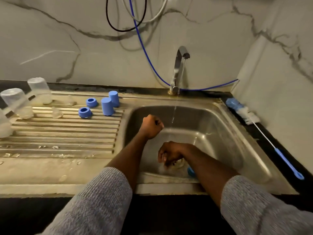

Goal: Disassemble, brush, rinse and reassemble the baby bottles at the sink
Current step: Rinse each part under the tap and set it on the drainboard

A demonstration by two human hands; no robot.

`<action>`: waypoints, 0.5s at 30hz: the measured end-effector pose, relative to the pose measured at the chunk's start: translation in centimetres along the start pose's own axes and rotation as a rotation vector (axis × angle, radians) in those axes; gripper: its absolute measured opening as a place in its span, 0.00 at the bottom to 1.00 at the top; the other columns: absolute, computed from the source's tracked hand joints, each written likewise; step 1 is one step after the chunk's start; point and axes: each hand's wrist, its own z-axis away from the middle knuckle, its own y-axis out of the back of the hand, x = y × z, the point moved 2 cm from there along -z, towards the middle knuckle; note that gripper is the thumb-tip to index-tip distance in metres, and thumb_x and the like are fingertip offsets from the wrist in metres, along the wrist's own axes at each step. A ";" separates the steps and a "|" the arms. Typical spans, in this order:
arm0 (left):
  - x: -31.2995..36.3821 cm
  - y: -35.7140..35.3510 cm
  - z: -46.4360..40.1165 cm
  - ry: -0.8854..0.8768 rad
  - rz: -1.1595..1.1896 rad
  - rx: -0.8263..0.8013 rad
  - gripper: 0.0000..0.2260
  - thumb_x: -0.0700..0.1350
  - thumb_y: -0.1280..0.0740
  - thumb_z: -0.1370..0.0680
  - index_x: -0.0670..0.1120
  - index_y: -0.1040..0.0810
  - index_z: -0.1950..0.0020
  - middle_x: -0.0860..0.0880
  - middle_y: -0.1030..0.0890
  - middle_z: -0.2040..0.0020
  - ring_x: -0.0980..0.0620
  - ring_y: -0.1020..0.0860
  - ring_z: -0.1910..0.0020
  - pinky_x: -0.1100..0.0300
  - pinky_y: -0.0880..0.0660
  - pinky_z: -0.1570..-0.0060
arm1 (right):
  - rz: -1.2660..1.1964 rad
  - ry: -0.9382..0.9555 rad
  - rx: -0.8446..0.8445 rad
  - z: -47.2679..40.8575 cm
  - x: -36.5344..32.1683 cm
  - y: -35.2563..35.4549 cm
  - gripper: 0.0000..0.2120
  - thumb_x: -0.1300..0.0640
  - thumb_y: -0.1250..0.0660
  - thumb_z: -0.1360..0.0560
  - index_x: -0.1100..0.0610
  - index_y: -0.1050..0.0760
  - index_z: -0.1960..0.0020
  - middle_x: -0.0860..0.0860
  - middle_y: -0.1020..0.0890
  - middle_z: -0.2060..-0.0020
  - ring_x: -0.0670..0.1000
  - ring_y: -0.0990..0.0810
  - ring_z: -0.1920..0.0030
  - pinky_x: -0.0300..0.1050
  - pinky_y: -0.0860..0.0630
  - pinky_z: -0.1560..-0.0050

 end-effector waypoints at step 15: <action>-2.8 -3.9 -4.1 0.214 0.084 0.075 0.06 0.38 0.30 0.24 0.47 0.17 0.50 0.46 0.16 0.50 0.47 0.18 0.48 0.55 0.22 0.43 | -0.520 -0.238 0.779 -4.2 6.2 5.9 0.02 0.57 0.25 0.29 0.53 0.16 0.61 0.48 0.15 0.65 0.48 0.18 0.62 0.43 0.20 0.55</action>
